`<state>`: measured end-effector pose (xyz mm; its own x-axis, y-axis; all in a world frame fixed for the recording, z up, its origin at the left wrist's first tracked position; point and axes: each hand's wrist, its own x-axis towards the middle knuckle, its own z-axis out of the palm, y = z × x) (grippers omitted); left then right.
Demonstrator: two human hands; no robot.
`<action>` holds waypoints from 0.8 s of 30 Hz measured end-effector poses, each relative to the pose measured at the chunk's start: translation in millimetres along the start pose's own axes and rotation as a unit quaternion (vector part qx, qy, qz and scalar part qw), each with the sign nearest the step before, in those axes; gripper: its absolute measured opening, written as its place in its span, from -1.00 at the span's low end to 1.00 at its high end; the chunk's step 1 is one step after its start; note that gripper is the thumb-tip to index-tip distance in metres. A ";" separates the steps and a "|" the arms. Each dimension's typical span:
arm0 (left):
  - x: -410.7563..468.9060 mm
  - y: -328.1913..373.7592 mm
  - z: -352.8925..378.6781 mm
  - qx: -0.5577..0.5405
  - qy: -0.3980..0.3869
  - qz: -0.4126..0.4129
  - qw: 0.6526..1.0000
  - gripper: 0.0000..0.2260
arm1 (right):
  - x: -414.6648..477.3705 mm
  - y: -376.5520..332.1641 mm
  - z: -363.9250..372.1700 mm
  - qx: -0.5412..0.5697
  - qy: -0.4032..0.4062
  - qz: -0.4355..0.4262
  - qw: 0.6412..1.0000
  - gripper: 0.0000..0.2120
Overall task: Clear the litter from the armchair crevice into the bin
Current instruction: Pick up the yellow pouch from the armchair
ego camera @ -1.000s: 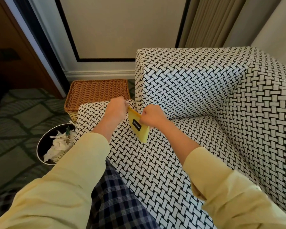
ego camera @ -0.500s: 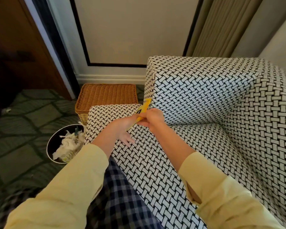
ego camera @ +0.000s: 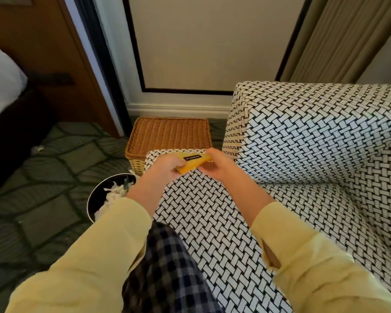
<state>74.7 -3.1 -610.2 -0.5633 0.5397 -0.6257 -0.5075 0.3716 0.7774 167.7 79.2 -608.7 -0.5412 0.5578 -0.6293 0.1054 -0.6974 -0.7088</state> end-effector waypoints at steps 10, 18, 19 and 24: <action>81.7 23.0 -39.2 -0.069 0.026 -0.014 0.997 -0.65 | 97.7 -12.4 48.4 0.029 0.067 -0.019 0.997 -0.69; 167.3 41.9 -46.7 -0.066 0.110 -0.018 0.992 -0.56 | 178.5 -22.4 65.3 -0.040 0.035 -0.002 0.999 -0.65; 175.3 42.3 -45.7 -0.059 0.114 -0.018 0.992 -0.56 | 186.8 -23.6 66.4 -0.059 0.034 -0.009 0.998 -0.67; 222.2 45.0 -34.3 0.007 0.124 -0.017 0.992 -0.61 | 226.3 -19.0 64.7 -0.152 0.045 -0.031 0.987 -0.70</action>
<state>-95.7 107.7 -716.4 -0.6903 0.3239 -0.6470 -0.5208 0.3982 0.7551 -10.7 189.6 -717.1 -0.4790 0.6426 -0.5980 0.3272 -0.5015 -0.8009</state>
